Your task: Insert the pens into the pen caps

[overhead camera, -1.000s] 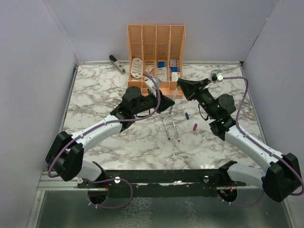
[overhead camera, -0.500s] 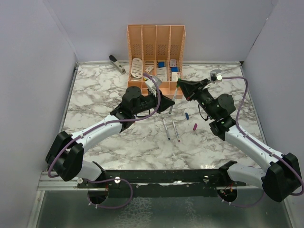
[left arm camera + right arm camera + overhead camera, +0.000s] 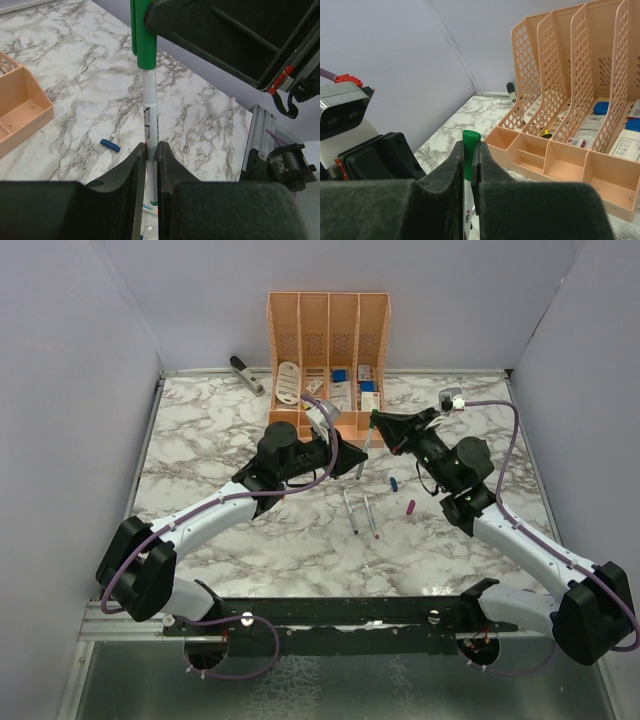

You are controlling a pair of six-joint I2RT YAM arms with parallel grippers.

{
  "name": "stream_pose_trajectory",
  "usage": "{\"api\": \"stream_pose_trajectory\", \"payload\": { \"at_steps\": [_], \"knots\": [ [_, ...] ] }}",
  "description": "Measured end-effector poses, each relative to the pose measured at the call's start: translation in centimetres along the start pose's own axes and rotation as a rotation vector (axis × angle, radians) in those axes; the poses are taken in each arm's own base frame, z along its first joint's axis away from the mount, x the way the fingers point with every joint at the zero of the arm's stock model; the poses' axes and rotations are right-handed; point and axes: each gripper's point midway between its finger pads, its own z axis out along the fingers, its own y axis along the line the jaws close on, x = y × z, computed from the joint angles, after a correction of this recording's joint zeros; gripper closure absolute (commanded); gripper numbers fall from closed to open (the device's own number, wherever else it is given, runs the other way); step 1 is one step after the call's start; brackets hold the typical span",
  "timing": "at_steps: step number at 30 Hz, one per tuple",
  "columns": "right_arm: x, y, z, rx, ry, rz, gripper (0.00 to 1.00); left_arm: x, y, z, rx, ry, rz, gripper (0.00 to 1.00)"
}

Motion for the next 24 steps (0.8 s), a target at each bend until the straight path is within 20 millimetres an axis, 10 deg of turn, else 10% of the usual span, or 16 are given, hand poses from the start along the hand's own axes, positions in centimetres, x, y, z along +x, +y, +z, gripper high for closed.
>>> {"api": "stream_pose_trajectory", "payload": {
  "at_steps": [24],
  "knots": [
    [2.6, 0.2, 0.7, -0.025, 0.112, 0.042, 0.99, -1.0, 2.1, 0.0, -0.109, -0.008, 0.096, 1.00]
  ]
}}
